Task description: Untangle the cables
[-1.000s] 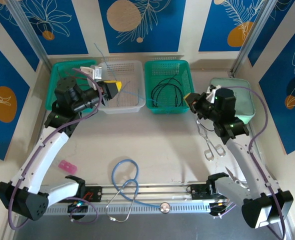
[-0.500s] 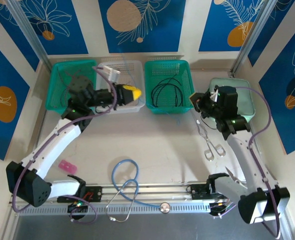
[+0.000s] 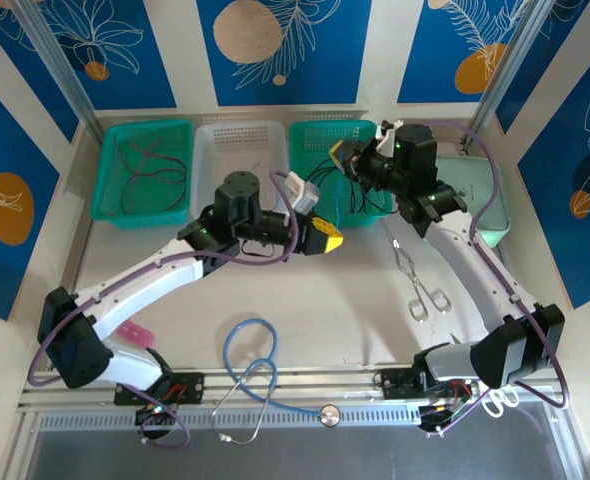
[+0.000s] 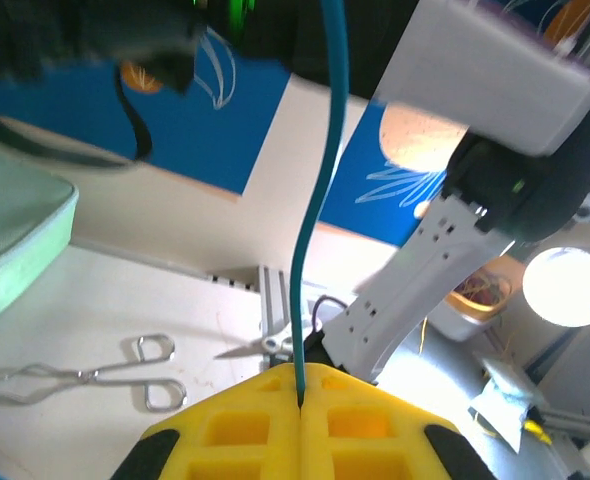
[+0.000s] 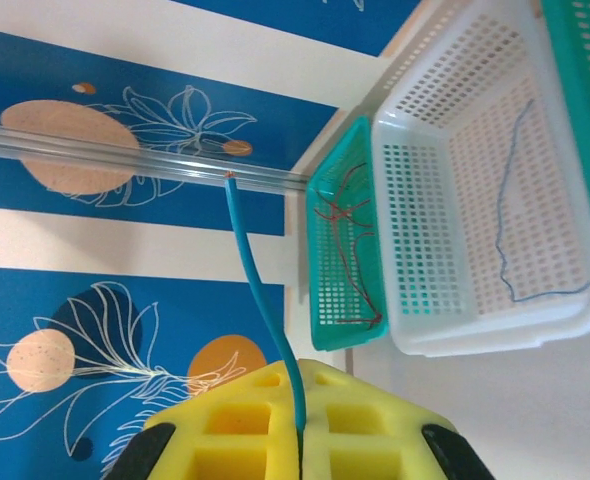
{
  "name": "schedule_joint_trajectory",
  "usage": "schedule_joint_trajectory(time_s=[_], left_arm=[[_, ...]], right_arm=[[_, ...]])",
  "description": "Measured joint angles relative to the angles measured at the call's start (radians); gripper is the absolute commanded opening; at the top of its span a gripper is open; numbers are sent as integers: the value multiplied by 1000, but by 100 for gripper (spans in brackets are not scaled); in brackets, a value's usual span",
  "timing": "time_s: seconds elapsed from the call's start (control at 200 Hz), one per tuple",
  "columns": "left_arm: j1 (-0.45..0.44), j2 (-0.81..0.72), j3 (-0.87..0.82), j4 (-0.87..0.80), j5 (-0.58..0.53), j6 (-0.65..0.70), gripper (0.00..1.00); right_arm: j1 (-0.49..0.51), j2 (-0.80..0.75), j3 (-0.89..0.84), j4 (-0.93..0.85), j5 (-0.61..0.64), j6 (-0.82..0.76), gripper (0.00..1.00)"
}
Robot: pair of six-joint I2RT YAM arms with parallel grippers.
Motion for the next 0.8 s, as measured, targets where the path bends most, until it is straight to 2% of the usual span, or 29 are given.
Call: schedule_joint_trajectory(time_s=[0.205, 0.4, 0.8], left_arm=[[-56, 92, 16, -142, -73, 142, 0], [-65, 182, 40, -322, -169, 271, 0], [-65, 232, 88, -530, -400, 412, 0]], right_arm=[[0, -2, 98, 8, -3, 3, 0], [-16, -10, 146, 6, -3, -1, 0], [-87, -63, 154, -11, -4, -12, 0]])
